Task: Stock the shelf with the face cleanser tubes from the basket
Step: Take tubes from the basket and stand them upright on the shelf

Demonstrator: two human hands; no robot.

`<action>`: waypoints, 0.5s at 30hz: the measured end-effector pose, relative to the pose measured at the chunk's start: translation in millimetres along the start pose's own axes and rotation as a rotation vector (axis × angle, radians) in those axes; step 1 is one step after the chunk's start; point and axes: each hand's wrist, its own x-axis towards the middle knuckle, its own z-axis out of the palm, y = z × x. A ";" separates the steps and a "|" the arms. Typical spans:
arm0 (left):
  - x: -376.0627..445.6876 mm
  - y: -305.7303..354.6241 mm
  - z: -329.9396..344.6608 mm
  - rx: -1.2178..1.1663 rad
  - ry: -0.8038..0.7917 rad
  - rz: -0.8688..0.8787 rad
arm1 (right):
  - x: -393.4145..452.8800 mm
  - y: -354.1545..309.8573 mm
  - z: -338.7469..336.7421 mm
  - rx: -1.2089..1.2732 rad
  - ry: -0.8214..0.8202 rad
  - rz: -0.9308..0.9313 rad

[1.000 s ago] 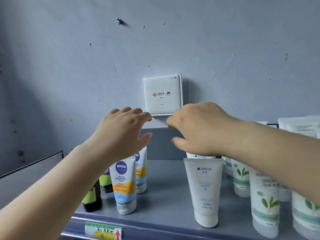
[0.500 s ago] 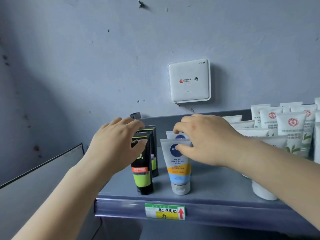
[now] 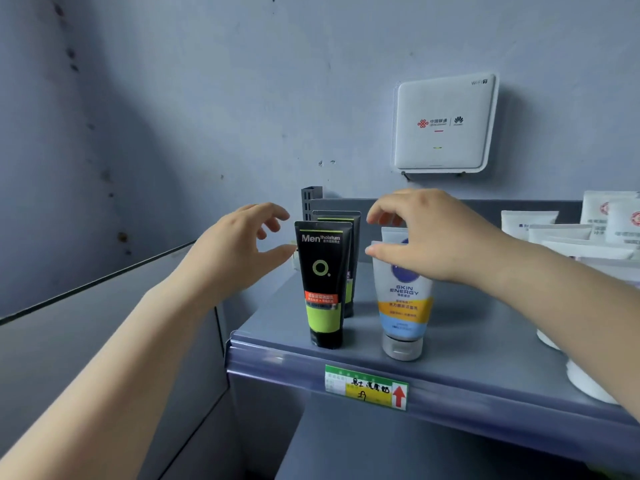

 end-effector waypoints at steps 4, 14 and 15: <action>12.8 -12.2 5.6 -0.126 -0.069 -0.009 | 12.6 -2.8 5.5 0.005 -0.023 0.050; 38.0 -32.7 24.0 -0.547 -0.309 0.091 | 37.9 -17.9 21.3 0.028 -0.099 0.185; 38.4 -34.2 27.1 -0.568 -0.333 0.102 | 38.5 -19.4 22.5 0.026 -0.097 0.194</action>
